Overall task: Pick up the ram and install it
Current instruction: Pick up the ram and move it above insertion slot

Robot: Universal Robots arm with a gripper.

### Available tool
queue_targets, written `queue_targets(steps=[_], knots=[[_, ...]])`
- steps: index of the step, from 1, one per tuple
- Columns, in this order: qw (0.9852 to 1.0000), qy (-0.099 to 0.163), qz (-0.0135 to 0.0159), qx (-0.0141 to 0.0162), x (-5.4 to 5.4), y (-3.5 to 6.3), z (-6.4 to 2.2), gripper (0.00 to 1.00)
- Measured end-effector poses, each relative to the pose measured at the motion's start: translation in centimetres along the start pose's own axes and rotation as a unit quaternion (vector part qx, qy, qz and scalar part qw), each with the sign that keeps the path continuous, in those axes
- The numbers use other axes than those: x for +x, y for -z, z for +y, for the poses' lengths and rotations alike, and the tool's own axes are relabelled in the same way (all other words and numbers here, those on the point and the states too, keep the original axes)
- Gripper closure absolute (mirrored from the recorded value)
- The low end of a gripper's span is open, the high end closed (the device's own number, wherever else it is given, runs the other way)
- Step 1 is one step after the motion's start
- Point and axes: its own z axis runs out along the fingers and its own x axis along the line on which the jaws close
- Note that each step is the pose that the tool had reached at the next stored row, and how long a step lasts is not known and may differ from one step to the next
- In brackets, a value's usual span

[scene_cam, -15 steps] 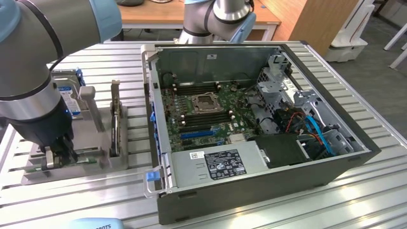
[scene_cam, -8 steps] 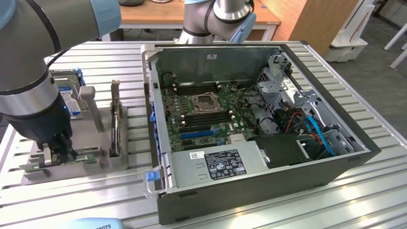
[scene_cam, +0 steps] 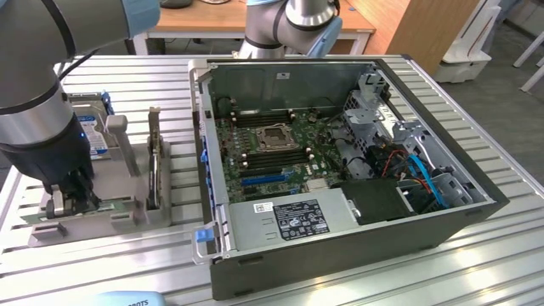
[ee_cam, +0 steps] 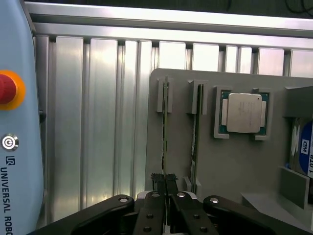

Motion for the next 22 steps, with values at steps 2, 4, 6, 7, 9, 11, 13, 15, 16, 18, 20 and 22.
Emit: queue_targets(steps=[2,4,6,7,9,11,13,15,16,18,20,22], knots=[[1.0,0.0,0.0,0.0,0.0,0.33,0.0,0.88],[1.0,0.0,0.0,0.0,0.0,0.64,0.0,0.88],[1.0,0.0,0.0,0.0,0.0,0.92,0.01,0.88],[1.0,0.0,0.0,0.0,0.0,1.04,0.01,0.88],[1.0,-0.001,0.0,0.0,0.0,1.27,0.01,0.88],[1.0,-0.002,0.0,0.0,0.0,1.47,0.01,0.88],[1.0,-0.003,0.0,0.0,0.0,1.66,0.01,0.88],[1.0,-0.004,-0.0001,0.0001,0.0,1.85,0.01,0.88],[1.0,-0.005,0.0,0.0001,0.0,1.95,0.01,0.88],[1.0,-0.006,-0.0001,0.0001,0.0,2.19,0.01,0.88],[1.0,-0.008,-0.0001,0.0001,0.0,2.46,0.02,0.88],[1.0,-0.009,-0.0001,0.0002,0.0,2.74,0.01,0.88]])
